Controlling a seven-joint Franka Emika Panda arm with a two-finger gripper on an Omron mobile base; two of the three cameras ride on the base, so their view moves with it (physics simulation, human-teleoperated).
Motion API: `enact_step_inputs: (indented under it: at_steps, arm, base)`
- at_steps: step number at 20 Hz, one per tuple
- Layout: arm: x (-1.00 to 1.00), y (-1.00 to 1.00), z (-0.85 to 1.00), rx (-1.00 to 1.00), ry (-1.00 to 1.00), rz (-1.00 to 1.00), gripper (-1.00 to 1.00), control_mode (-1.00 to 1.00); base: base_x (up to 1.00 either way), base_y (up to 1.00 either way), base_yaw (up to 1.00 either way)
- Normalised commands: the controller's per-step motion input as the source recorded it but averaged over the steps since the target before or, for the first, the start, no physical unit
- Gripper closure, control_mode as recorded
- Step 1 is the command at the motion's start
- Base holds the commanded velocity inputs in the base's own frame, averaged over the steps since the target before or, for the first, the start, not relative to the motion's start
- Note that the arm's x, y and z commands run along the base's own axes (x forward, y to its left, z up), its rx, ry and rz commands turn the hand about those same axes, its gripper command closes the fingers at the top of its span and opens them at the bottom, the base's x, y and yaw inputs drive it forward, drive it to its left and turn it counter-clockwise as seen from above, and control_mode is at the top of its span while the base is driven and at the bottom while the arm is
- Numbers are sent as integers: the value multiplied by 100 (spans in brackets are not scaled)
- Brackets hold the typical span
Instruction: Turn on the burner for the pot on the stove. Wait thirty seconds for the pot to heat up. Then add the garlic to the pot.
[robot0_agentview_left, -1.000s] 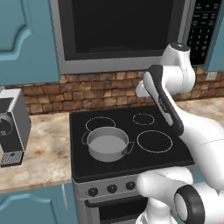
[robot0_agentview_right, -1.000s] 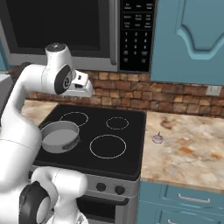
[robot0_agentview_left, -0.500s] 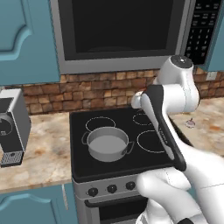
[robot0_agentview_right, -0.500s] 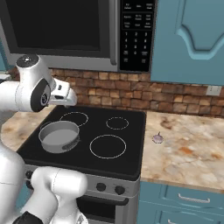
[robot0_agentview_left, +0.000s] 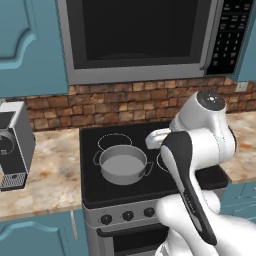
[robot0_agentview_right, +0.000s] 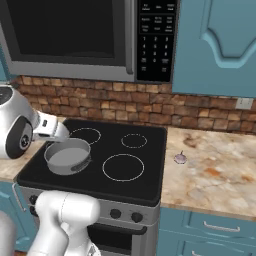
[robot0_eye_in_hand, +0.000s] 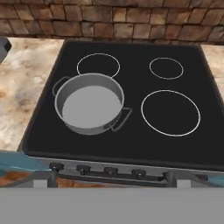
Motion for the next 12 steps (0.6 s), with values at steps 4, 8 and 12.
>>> enact_step_inputs:
  at_steps: [4, 8, 12]
  arm:
    - [-55, 33, -17, 0, -4, 0, -100, -100]
    - [-40, 36, -13, 1, 0, -1, -100, -100]
    - [-25, 34, -18, 5, 0, -4, -100, -100]
  base:
    - [0, 0, 0]
    - [0, 0, 0]
    - [0, 0, 0]
